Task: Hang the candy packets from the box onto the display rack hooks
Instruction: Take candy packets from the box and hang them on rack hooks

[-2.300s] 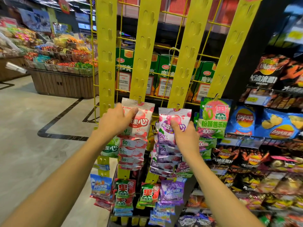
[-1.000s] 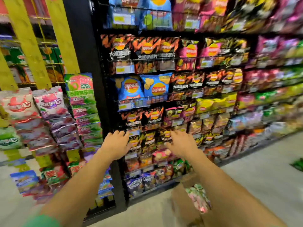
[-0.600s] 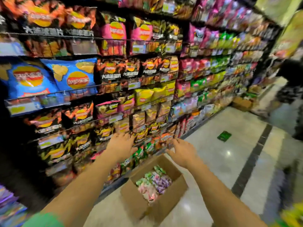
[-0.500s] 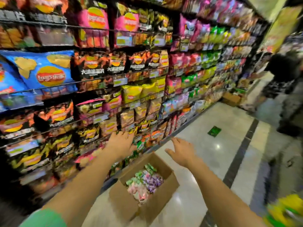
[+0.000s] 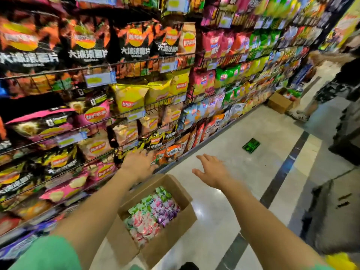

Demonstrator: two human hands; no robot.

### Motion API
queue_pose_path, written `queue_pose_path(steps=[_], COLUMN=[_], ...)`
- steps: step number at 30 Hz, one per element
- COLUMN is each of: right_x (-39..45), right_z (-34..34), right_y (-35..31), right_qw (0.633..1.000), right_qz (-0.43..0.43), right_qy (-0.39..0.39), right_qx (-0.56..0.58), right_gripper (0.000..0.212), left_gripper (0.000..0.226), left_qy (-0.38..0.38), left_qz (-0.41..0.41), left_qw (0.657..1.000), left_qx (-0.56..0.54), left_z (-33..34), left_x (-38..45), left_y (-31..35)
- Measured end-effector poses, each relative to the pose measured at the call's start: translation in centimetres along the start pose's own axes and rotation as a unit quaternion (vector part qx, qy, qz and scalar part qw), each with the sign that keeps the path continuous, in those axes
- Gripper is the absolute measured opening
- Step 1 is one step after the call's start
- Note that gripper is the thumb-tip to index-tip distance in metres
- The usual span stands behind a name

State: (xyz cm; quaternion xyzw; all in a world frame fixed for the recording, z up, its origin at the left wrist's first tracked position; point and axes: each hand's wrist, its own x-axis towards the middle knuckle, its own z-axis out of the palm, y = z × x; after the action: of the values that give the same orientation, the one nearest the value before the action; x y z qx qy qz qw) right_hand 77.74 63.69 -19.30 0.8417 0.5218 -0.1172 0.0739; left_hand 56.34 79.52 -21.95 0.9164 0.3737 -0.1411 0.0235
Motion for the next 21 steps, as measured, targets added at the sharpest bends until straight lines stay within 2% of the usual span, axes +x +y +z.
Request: queue_pose_path(steps=[9,12,16,19,21], right_x=[16.3,21.3,25.8,28.1,29.1], right_z=[1.7,2.5,4.4,7.0,9.2], right_y=[0.9,1.0,0.8,0.8,1.1], right_qw=[0.982,0.966,0.946,0.937,0.931], right_qz=[-0.167,-0.227,-0.285,-0.304,-0.313], right_qy=[-0.087,-0.125,-0.153,-0.169,-0.184], right_qx=[-0.014,-0.016,-0.011,0.017,0.026], right_gripper=[0.069,0.062,0.064,0.063,0.054], left_gripper=[0.070,0.069,0.064,0.061,0.060], left_qy=[-0.056,-0.067,-0.104,-0.137,-0.147], left_qz=[-0.154,-0.217,-0.303,-0.331,-0.342], left_qw=[0.984,0.970,0.938,0.919,0.908], left_qx=[-0.065,-0.087,-0.135,-0.166,-0.190], left_z=[3.2,4.1,6.9,9.3,11.5], left_x=[6.6,7.6,8.9,9.7,10.3], left_y=[-1.3,-0.4,1.3,2.8,3.5])
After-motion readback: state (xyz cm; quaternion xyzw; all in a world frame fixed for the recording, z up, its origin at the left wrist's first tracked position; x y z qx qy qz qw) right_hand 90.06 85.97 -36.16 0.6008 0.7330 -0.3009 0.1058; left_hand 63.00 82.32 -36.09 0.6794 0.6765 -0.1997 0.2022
